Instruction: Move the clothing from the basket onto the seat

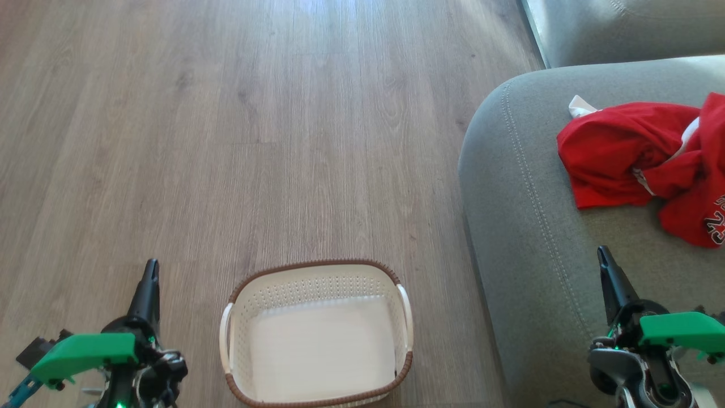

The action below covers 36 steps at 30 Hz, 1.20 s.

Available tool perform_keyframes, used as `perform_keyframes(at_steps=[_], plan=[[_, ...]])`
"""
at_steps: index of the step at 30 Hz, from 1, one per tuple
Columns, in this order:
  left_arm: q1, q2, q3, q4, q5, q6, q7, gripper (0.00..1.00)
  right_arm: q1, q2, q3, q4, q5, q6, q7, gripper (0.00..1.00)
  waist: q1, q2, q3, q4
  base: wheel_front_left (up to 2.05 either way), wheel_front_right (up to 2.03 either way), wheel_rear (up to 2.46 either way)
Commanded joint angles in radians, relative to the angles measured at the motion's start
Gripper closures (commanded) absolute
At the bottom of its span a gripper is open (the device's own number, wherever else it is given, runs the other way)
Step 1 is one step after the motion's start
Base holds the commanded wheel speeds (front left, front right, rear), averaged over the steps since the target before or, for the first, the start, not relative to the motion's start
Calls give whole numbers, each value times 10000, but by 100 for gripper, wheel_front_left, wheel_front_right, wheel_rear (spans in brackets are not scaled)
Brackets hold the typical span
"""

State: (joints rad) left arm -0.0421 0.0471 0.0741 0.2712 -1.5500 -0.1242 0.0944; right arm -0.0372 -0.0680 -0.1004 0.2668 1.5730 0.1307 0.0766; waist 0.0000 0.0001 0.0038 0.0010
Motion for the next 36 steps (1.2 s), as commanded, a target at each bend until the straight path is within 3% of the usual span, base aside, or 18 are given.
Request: perform_keyframes(at_steps=[1,36], plan=[[-631,38,365,-264,-283,-64,114,100,-650,-5,122,-266,271,0,105,100,0,-1,-2,-3,0,0,0],[-660,31,399,-259,-584,-65,189,100,-694,70,11,-228,476,0,249,100,0,-1,-7,-10,0,0,0]])
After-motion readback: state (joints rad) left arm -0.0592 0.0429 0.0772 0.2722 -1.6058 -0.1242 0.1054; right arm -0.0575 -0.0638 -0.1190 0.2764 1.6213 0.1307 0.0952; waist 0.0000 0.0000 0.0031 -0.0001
